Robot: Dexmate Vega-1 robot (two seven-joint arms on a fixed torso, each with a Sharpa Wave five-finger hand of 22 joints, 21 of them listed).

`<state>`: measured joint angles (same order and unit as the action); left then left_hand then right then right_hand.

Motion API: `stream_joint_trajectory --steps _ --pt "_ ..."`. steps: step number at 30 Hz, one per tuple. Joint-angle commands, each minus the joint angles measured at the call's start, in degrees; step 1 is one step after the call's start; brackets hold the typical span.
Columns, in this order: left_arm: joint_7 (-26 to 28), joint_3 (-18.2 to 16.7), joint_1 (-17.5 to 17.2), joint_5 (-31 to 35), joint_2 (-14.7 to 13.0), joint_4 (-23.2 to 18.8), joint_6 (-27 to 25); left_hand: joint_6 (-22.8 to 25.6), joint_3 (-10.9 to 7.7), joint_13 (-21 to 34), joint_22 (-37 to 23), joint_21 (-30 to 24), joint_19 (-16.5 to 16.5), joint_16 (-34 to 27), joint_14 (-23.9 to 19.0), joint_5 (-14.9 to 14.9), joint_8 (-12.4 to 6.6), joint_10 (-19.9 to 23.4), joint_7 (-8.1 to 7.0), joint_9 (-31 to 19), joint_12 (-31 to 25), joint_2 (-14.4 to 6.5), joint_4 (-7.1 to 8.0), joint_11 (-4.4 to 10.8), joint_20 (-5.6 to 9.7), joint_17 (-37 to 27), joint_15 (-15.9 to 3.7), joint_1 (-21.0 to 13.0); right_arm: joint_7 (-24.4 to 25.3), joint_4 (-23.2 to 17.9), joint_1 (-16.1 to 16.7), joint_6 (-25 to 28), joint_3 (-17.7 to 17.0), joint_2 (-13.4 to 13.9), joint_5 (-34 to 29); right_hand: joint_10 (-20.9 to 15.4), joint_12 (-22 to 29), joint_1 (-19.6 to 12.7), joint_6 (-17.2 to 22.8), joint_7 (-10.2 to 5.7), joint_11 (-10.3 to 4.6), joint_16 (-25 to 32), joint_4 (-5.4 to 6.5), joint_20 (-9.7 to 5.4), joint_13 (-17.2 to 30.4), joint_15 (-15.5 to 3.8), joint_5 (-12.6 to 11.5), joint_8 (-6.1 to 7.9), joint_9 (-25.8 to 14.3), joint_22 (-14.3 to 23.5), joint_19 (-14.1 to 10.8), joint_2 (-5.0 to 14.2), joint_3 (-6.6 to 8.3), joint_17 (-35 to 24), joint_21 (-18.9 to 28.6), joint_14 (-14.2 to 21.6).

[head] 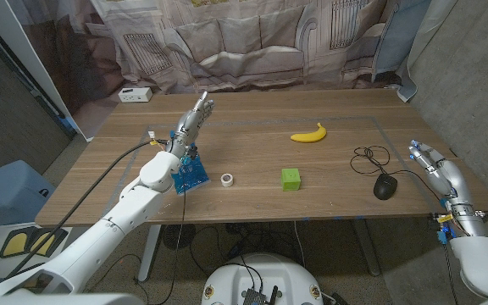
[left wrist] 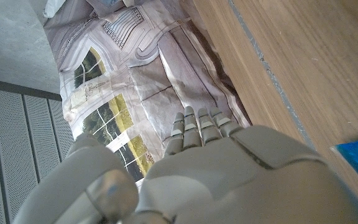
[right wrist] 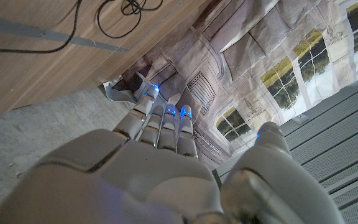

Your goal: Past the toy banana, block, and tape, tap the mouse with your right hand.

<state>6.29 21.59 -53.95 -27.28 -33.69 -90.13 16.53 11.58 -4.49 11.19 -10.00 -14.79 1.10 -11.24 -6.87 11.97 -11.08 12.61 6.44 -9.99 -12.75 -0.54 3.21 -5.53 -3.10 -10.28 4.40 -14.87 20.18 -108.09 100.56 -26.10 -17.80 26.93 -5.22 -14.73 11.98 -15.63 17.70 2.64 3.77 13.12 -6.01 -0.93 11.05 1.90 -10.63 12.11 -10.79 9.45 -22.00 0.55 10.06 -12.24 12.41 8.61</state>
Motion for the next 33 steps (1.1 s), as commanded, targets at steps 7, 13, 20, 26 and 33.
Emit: stream_joint_trajectory --steps 7,13,20,26,33 --pt "-1.40 0.25 0.78 -0.84 0.63 1.28 1.04 0.55 0.03 0.17 -0.14 0.33 0.43 0.12 -0.35 -0.01 -0.08 0.60 0.02 -0.24 -0.21 -0.12 -0.31 0.05 -0.40 -0.06 -0.04 -0.74 7.42 -3.37 0.78 7.33 -0.23 -0.73 -13.47 0.05 -0.08 -0.73 -0.01 -0.69 -0.66 -0.22 -0.38 -0.56 0.13 -0.83 -0.56 -0.20 -0.20 0.33 0.36 -0.14 0.03 0.11 -0.49 0.02" --pt "-1.56 0.41 0.95 -0.81 0.75 1.58 1.11 0.61 0.05 0.17 -0.14 0.44 0.52 0.14 -0.38 -0.02 -0.06 0.62 -0.08 -0.24 -0.19 -0.16 -0.33 0.06 -0.39 -0.06 0.02 -0.73 9.37 -4.81 1.40 10.00 0.04 -0.16 -17.56 0.07 -0.26 -0.73 -3.28 -2.22 -1.68 -0.34 -0.50 -0.63 0.10 -0.92 -0.69 -1.45 -0.20 0.33 0.31 -0.09 -0.08 0.14 -0.74 0.05" --pt "-1.59 0.50 0.86 -0.88 0.83 1.75 1.12 0.72 0.08 0.16 -0.15 0.56 0.59 0.16 -0.40 -0.02 -0.06 0.64 -0.08 -0.24 -0.16 -0.19 -0.36 0.05 -0.35 -0.07 -0.01 -0.74 9.11 -7.15 2.66 14.36 0.06 1.16 -20.95 0.55 -0.53 -0.73 -4.52 -2.99 -2.14 -0.59 -0.53 -0.67 0.09 -0.94 -0.75 -1.68 -0.19 0.33 0.78 0.06 -0.11 0.13 -1.05 -0.45" --pt "-1.46 0.41 0.54 -0.97 0.71 1.57 1.06 0.77 0.09 0.16 -0.15 0.68 0.64 0.20 -0.38 -0.03 -0.04 0.68 -0.15 -0.24 -0.15 -0.25 -0.39 0.08 -0.35 -0.07 0.03 -0.75 9.17 -9.28 3.58 18.74 0.43 2.14 -24.50 0.84 -0.67 -0.55 -4.16 -3.06 -2.25 -1.04 -0.44 -0.84 0.08 -0.94 -0.78 -1.36 -0.19 0.34 2.00 0.25 -0.16 0.09 -1.55 -1.62" --pt "-1.65 0.42 0.51 -1.15 0.80 1.90 1.26 0.90 0.11 0.16 -0.15 0.80 0.70 0.20 -0.44 -0.03 -0.05 0.72 -0.24 -0.25 -0.13 -0.30 -0.42 0.11 -0.39 -0.07 0.07 -0.76 7.23 -11.39 4.16 23.48 1.01 3.91 -26.85 1.22 -0.83 -0.31 -3.88 -2.98 -2.29 -1.29 -0.34 -0.86 0.07 -0.89 -0.80 -1.16 -0.18 0.35 2.73 0.35 -0.26 0.05 -1.77 -2.36"
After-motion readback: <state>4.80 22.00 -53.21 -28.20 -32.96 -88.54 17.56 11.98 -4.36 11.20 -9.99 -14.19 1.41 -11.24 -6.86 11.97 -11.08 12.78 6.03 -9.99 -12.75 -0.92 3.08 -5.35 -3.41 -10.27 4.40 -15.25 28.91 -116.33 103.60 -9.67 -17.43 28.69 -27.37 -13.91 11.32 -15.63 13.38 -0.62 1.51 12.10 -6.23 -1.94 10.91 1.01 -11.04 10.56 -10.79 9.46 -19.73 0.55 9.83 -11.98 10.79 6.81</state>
